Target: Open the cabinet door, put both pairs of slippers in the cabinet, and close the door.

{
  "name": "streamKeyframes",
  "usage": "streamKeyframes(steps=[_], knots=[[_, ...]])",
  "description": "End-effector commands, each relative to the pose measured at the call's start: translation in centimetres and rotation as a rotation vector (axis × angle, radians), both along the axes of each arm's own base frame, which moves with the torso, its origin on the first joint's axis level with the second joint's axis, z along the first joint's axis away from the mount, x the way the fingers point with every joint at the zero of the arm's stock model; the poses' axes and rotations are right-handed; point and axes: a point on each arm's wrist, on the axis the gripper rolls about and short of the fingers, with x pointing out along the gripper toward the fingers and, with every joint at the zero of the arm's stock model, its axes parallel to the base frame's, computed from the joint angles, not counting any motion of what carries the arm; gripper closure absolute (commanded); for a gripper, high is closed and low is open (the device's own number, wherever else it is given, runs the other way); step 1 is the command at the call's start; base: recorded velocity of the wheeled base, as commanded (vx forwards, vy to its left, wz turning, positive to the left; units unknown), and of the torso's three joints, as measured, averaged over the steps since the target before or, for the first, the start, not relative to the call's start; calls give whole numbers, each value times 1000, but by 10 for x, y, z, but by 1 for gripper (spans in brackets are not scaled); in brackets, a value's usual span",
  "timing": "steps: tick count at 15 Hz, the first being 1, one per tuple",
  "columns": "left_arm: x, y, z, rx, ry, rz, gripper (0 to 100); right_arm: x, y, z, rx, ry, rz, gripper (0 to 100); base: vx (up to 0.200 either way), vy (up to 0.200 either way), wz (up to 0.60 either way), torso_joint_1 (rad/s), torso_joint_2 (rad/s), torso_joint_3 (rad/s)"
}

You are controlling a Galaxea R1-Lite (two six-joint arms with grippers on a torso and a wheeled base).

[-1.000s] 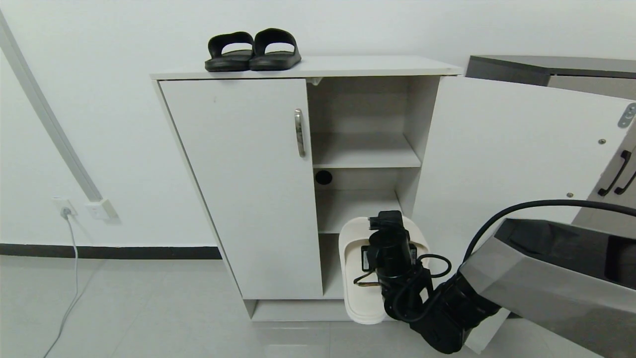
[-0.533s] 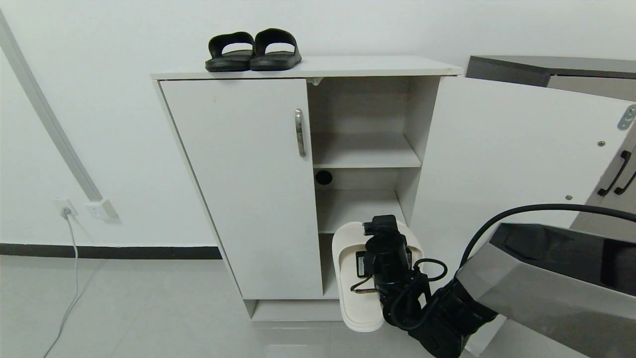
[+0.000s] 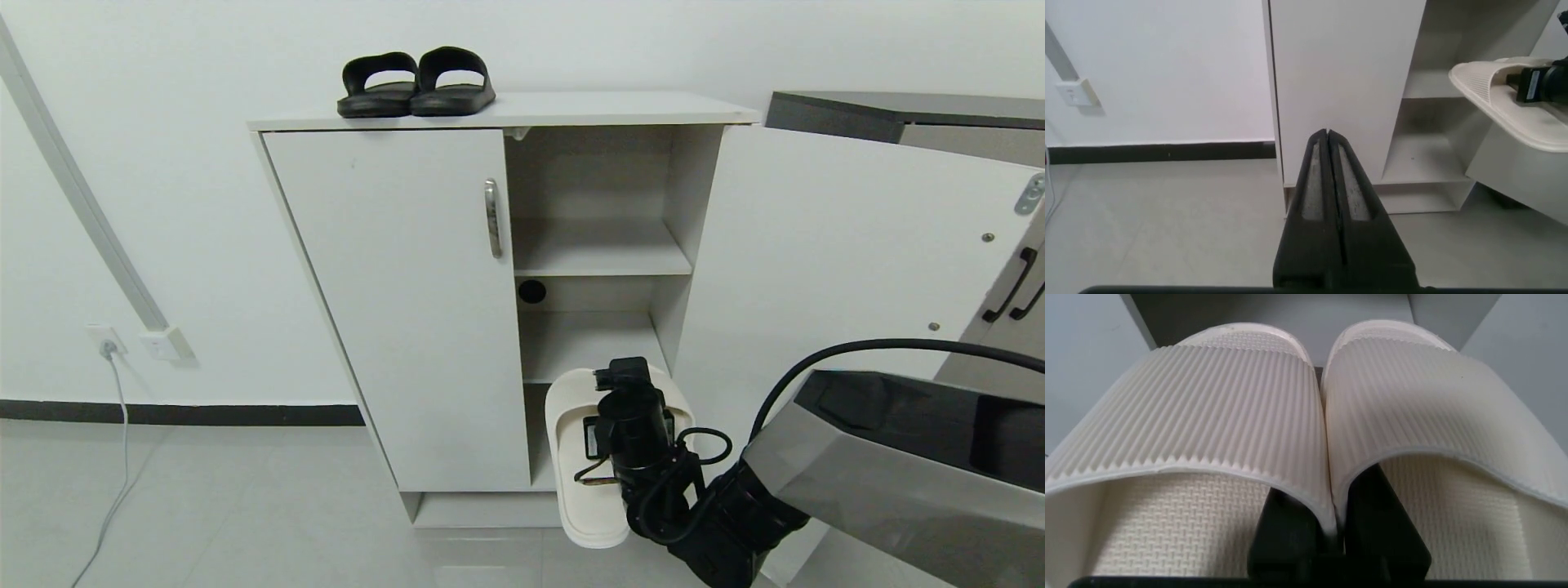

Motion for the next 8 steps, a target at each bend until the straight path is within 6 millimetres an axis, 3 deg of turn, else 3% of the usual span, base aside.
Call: streamKeyframes(steps=[1,4,8], knots=[[0,0,0,0,2,0,100,1,1,-2,-5,2,1,100,0,0,0,0,0,0],[0,0,0,0,1,0,100,2,2,-5,-7,3,0,100,0,0,0,3,0,-62],[0,0,0,0,2,0,100,6,4,-11,-10,6,-2,100,0,0,0,1,5,-171]])
